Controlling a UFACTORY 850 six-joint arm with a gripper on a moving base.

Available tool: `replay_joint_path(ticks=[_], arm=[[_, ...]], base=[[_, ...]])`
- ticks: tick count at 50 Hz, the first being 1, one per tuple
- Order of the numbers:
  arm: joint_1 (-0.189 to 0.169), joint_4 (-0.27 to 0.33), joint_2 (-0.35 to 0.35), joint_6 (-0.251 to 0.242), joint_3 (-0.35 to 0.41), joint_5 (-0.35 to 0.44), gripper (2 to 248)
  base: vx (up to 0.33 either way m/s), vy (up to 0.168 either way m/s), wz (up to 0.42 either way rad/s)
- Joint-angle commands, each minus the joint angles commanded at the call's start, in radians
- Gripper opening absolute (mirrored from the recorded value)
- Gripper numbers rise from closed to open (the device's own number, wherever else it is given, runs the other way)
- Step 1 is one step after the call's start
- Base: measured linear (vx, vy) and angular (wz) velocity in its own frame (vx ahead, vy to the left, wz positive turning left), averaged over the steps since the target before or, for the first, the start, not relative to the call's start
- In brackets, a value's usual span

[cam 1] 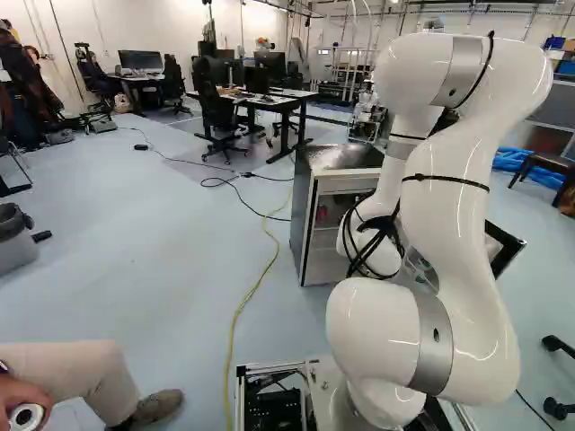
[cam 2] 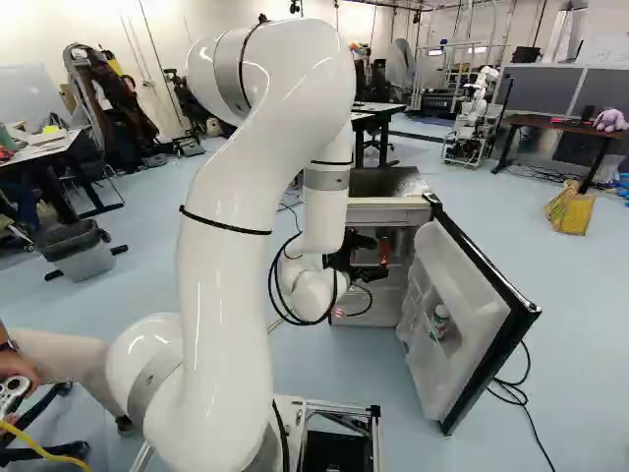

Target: Grab a drink from the fridge

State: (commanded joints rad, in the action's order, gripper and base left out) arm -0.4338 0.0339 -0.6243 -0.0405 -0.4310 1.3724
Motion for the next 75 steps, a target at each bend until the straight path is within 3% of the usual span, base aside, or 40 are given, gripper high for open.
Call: replay_joint_path(ticks=[18,44,75], arm=[[0.0,0.006,-0.057,0.002,-0.025,0.0,247],[0.007,0.076,-0.161,0.002,-0.092,0.0,247],[0.019,0.08,-0.293,0.002,-0.195,0.0,247]], base=[[0.0,0.0,0.0],[0.0,0.0,0.0],[0.0,0.0,0.0]])
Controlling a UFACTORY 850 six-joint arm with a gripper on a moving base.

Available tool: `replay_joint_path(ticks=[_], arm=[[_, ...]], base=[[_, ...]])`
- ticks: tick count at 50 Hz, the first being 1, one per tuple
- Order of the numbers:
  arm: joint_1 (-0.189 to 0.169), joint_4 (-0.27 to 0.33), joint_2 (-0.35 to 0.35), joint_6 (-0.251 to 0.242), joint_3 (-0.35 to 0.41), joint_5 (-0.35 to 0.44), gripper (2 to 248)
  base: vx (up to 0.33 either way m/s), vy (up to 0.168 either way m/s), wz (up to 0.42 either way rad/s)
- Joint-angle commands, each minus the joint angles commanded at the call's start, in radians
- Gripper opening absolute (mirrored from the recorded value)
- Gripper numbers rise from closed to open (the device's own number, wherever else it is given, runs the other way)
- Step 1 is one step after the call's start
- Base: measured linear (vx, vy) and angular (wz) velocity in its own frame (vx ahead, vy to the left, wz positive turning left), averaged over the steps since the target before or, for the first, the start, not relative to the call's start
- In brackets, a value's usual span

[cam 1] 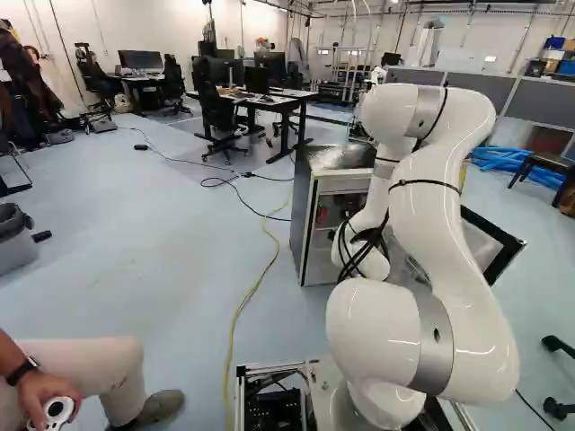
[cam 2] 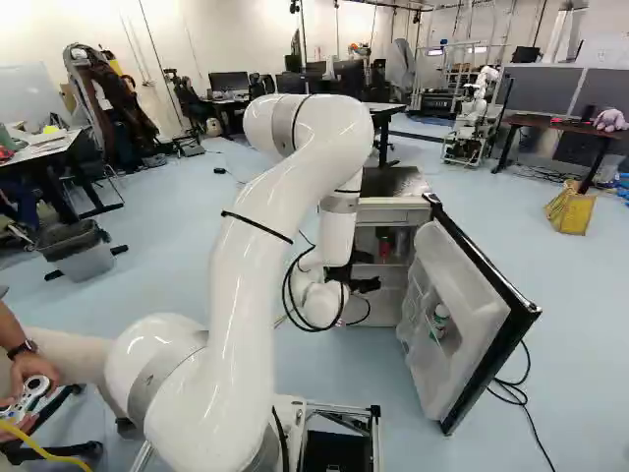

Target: Grab a drink from the fridge

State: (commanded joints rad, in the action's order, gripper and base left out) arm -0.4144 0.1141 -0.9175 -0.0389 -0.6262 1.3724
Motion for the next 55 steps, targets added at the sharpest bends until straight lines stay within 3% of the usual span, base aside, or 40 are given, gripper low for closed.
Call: replay_joint_path(ticks=[30,55], arm=[[0.007,0.008,-0.051,0.0,-0.06,0.0,247],[-0.005,0.052,-0.067,0.0,-0.092,0.0,247]], base=[[0.0,0.0,0.0],[0.0,0.0,0.0]])
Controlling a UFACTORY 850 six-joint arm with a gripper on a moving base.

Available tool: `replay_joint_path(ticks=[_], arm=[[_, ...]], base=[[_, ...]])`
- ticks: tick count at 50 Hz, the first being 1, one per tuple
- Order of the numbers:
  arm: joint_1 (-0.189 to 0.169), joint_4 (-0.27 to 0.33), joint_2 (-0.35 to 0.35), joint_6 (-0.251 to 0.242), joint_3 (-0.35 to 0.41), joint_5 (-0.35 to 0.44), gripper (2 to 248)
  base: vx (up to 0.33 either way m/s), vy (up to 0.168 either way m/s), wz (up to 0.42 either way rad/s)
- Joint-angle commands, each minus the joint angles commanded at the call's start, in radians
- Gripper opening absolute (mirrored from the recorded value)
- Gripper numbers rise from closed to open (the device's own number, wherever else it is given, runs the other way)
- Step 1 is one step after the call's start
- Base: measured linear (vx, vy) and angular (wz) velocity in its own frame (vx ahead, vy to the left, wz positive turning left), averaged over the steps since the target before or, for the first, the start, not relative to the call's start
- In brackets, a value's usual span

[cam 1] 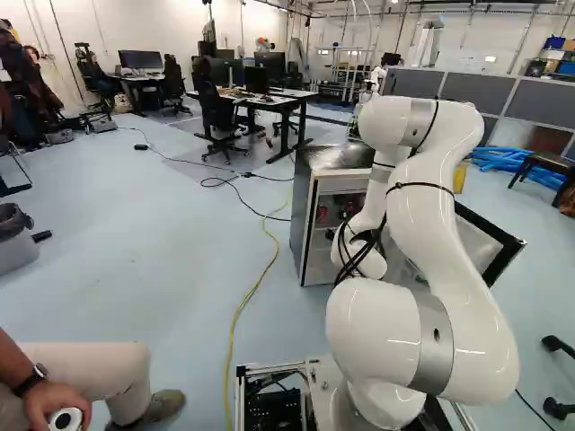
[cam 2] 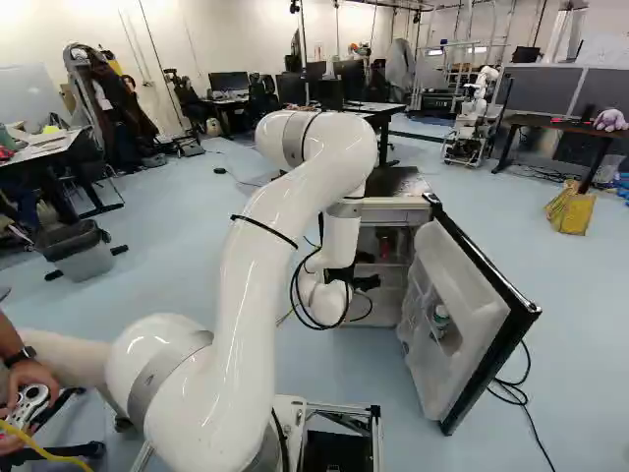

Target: Grab a drink from the fridge

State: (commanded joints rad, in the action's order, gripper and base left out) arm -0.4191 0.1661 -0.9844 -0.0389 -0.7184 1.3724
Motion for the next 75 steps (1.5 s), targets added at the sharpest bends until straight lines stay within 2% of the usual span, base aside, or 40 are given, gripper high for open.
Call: replay_joint_path(ticks=[33,58,75], arm=[[-0.031,0.113,-0.022,0.0,-0.046,0.0,247],[-0.082,0.216,-0.052,0.0,-0.106,0.0,247],[-0.118,0.307,-0.077,0.0,-0.158,0.0,247]], base=[[0.0,0.0,0.0],[0.0,0.0,0.0],[0.0,0.0,0.0]])
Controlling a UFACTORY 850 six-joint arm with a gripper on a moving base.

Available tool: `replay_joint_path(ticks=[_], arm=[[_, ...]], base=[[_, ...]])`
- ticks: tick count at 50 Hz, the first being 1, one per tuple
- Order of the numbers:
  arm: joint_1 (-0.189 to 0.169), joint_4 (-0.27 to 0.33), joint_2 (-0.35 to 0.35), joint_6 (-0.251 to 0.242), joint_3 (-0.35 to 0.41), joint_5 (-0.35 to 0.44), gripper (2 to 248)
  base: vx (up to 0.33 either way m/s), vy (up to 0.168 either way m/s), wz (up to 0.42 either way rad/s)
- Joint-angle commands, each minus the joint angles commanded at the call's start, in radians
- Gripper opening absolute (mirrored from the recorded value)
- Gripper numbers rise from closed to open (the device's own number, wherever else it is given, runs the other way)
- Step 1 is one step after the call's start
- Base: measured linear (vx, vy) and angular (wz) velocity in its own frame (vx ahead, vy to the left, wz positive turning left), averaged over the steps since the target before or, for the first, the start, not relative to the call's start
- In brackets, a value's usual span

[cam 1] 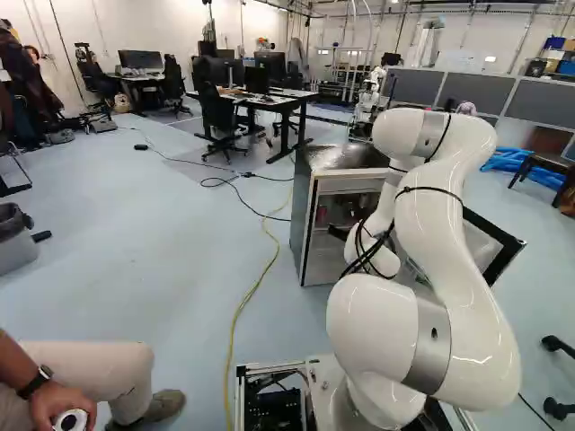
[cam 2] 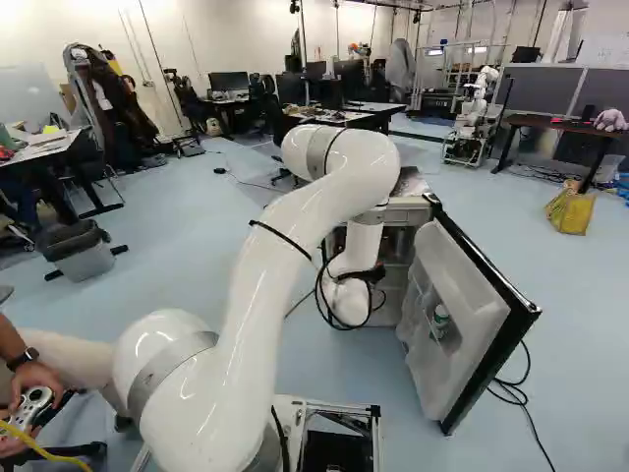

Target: Grab a drink from the fridge

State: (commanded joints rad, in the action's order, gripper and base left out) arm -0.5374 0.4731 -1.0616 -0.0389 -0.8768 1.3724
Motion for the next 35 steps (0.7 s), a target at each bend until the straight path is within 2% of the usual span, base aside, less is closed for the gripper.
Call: replay_joint_path(ticks=[14,35], arm=[[-0.02,0.081,-0.022,0.0,-0.045,-0.007,247],[-0.021,0.173,-0.049,0.0,-0.101,-0.049,247]], base=[[0.0,0.0,0.0],[0.0,0.0,0.0]])
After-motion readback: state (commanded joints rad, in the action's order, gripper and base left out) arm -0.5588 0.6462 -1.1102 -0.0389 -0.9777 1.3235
